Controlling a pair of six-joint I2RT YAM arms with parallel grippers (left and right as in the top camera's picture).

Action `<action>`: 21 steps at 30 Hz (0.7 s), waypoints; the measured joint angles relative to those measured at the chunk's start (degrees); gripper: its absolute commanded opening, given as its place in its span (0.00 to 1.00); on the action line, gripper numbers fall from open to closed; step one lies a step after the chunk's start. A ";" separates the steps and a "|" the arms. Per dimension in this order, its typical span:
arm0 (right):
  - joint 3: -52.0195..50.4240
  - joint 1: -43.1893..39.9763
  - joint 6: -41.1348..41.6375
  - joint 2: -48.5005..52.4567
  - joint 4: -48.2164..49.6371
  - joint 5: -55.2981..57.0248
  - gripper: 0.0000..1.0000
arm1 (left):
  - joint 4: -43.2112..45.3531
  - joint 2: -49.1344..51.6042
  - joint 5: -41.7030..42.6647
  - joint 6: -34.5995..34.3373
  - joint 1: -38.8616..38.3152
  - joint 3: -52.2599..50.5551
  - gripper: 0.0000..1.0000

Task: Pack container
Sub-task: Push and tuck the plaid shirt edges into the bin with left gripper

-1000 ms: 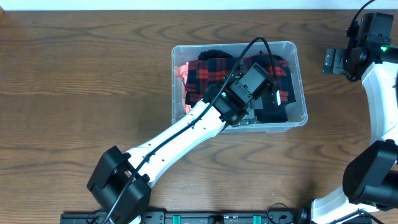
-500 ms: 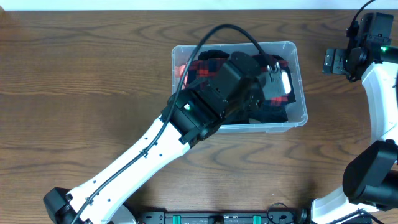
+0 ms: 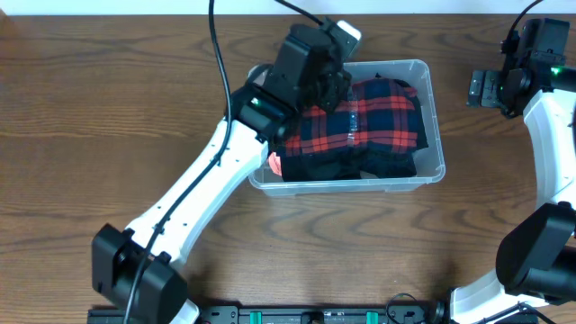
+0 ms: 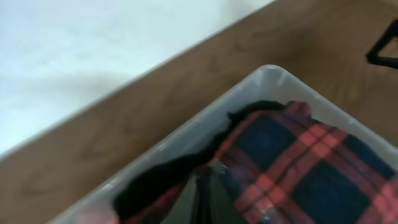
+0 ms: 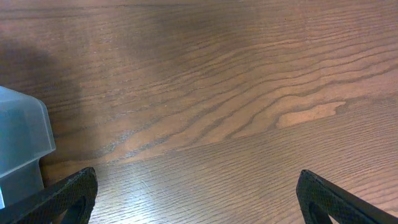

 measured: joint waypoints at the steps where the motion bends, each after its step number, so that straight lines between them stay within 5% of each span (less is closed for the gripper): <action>1: 0.00 0.00 0.00 0.00 0.00 0.00 0.99 | -0.28 0.52 1.22 -0.96 0.00 0.00 0.06; 21: 0.00 0.00 0.00 0.00 0.00 0.00 0.99 | -12.13 14.97 4.50 -4.50 -0.20 2.69 0.06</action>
